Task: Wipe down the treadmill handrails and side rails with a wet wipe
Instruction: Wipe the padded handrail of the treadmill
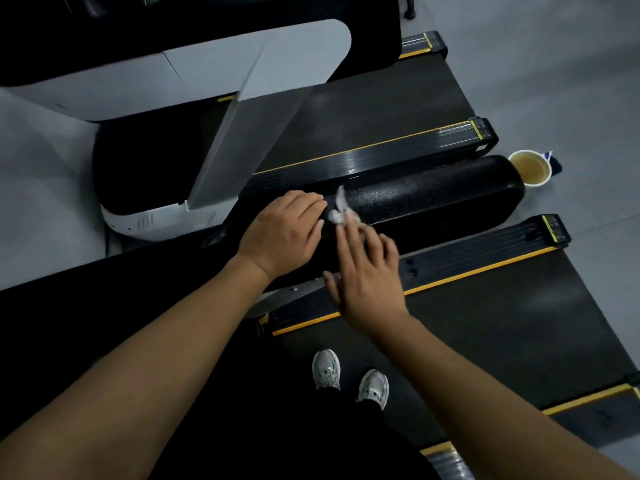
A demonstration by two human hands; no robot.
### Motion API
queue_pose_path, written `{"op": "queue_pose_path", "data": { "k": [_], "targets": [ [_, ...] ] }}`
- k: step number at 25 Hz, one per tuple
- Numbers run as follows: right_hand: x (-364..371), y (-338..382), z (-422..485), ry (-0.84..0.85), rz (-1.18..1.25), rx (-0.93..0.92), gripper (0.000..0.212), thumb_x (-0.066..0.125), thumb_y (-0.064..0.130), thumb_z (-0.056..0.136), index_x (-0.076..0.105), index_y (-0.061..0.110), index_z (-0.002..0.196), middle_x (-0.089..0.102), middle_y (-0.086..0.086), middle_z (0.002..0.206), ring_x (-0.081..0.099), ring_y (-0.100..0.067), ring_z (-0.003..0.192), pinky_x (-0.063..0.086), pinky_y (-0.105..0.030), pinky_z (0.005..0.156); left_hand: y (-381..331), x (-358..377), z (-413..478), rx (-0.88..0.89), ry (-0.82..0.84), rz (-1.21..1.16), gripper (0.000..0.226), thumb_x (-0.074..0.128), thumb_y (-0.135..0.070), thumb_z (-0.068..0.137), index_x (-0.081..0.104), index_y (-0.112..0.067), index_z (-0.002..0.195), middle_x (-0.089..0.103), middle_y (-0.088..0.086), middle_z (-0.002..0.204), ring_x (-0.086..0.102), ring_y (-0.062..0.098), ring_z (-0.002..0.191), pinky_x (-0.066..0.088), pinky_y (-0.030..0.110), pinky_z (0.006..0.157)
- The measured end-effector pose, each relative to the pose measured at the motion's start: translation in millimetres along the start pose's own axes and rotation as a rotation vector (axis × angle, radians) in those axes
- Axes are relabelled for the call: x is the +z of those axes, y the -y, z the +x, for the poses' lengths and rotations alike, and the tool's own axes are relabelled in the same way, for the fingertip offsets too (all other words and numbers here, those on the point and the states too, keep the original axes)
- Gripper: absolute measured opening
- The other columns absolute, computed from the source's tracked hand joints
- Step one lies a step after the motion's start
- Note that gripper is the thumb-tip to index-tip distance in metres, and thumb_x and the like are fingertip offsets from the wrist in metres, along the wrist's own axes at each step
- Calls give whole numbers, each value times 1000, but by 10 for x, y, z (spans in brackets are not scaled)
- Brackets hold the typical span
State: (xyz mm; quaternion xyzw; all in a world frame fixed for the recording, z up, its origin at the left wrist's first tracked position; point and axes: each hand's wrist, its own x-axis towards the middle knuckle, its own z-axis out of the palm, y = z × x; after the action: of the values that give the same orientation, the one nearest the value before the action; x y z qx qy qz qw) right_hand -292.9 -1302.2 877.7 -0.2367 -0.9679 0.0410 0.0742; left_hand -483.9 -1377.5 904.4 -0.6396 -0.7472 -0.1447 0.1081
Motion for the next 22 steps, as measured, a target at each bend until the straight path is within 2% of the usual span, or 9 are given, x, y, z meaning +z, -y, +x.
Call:
{"op": "queue_pose_path", "data": {
  "k": [2, 5, 7, 11, 14, 16, 18, 20, 22],
  "targets": [
    [26, -84, -43, -3, -27, -32, 78, 47, 49, 102, 23, 5, 161, 14, -15, 171, 15, -34, 156, 19, -61, 121, -2, -9, -1, 3, -5, -6, 35, 49, -20, 104, 65, 0, 128, 66, 15, 128, 60, 31, 117, 50, 44, 102],
    [-13, -382, -97, -26, -49, 144, 79, 42, 48, 103, 15, 3, 162, 7, -16, 172, 1, -34, 159, 11, -65, 123, 1, -7, -8, 8, -2, -5, 35, 49, -21, 105, 65, -1, 129, 66, 14, 128, 60, 30, 116, 50, 42, 103],
    [-41, -261, -38, 15, -20, 140, 81, 39, 50, 104, 13, 1, 162, 4, -19, 171, -4, -33, 159, 11, -64, 124, -2, -13, 2, 11, -10, -9, 35, 49, -20, 104, 65, 0, 128, 66, 15, 127, 61, 30, 116, 50, 42, 103],
    [-52, 103, 48, 44, 23, -127, 82, 43, 52, 103, 17, 3, 162, 9, -15, 171, 1, -29, 159, 14, -58, 126, 1, -45, -10, -1, -28, -67, 33, 52, -18, 101, 67, 0, 124, 67, 15, 124, 61, 30, 113, 50, 42, 103],
    [-117, -204, 13, 19, -30, -10, 74, 41, 51, 103, 27, 5, 160, 19, -13, 170, 9, -28, 159, 19, -57, 124, 34, -56, -40, 4, -42, -114, 31, 57, -19, 100, 70, -1, 122, 68, 13, 121, 61, 30, 110, 51, 40, 100],
    [-165, -308, 4, 22, -34, 84, 75, 36, 52, 103, 29, 3, 159, 19, -16, 169, 10, -30, 159, 18, -56, 125, 119, -110, -92, 50, -19, -85, 32, 59, -23, 101, 70, -3, 123, 68, 12, 122, 62, 29, 110, 51, 40, 99],
    [-179, -147, 60, 23, -6, 35, 77, 40, 53, 102, 30, 0, 158, 19, -19, 169, 12, -32, 158, 19, -54, 125, 252, -194, -175, 98, 0, -41, 35, 58, -29, 102, 69, -5, 125, 68, 10, 125, 62, 28, 111, 51, 41, 99],
    [-148, 100, 102, 31, 31, -108, 78, 44, 53, 101, 32, 0, 157, 21, -19, 168, 13, -32, 158, 20, -52, 124, 361, -233, -254, 122, 16, -18, 38, 57, -33, 103, 68, -6, 128, 67, 10, 128, 62, 27, 113, 51, 41, 101],
    [-150, 134, 136, 20, 9, -174, 75, 41, 53, 103, 34, 2, 157, 24, -16, 168, 16, -29, 158, 21, -50, 124, 384, -230, -302, 112, 24, -4, 40, 55, -33, 104, 66, -7, 131, 66, 10, 130, 61, 28, 115, 50, 41, 102]
  ]
}}
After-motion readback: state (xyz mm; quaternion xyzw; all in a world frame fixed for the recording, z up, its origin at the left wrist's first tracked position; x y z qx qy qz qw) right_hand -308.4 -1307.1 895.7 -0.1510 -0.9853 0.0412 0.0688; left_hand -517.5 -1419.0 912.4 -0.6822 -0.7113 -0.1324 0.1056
